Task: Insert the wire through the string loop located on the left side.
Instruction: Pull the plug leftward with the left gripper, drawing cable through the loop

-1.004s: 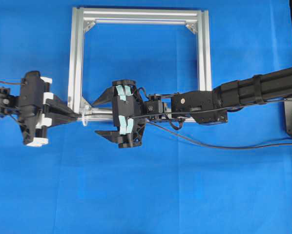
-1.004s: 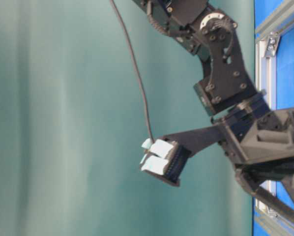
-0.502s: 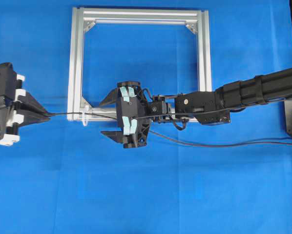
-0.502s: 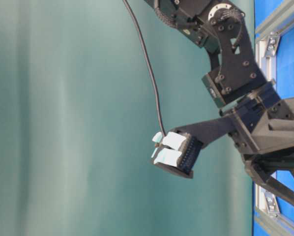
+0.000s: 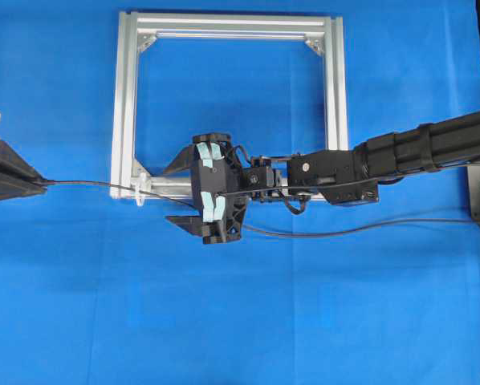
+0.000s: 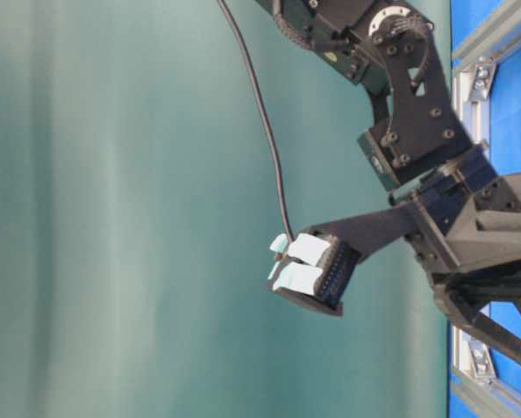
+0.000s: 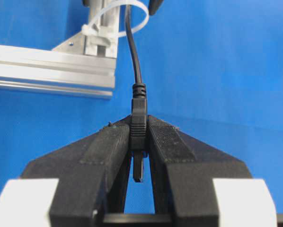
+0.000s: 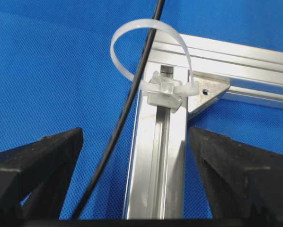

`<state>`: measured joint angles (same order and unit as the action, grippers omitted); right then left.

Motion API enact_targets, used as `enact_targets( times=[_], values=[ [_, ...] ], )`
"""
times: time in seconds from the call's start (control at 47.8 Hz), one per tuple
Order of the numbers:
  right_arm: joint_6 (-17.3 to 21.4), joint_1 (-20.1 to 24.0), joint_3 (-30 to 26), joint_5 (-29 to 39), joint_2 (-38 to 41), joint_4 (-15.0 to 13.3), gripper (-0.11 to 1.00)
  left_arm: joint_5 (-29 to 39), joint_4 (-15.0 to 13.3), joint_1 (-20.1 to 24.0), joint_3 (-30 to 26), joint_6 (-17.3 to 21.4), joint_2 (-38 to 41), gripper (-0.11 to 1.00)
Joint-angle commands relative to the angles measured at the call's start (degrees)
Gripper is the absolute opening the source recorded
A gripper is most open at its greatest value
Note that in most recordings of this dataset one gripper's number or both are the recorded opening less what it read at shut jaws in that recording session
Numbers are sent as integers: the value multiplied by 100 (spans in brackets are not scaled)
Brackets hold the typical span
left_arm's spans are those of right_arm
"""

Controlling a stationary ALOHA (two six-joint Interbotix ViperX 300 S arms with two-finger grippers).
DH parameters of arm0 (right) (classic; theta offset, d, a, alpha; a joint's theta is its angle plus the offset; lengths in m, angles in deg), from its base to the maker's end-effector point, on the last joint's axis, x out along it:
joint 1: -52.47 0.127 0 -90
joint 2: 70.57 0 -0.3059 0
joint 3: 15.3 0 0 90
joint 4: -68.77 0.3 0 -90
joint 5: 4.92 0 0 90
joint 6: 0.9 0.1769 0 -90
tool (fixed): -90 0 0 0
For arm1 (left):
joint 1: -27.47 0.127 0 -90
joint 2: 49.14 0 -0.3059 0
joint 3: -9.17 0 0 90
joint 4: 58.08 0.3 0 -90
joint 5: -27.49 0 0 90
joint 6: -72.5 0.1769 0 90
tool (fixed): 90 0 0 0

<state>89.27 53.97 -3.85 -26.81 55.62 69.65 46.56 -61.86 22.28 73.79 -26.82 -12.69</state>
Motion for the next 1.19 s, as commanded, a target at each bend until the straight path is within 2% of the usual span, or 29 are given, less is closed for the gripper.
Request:
enact_targets(
  times=[0.0, 0.251, 0.481, 1.172],
  values=[
    [-9, 9, -70, -26, -316, 0, 92, 185, 26, 18, -220, 35, -237, 7],
    [-9, 0, -79, -35, -316, 0, 92, 800, 18, 9, -325, -18, -589, 7],
    [-9, 0, -88, -44, -316, 0, 92, 325, -9, -378, -211, 26, -483, 7],
    [-9, 0, -149, -44, -325, 0, 92, 149, -9, -369, -141, -26, -325, 7]
  ],
)
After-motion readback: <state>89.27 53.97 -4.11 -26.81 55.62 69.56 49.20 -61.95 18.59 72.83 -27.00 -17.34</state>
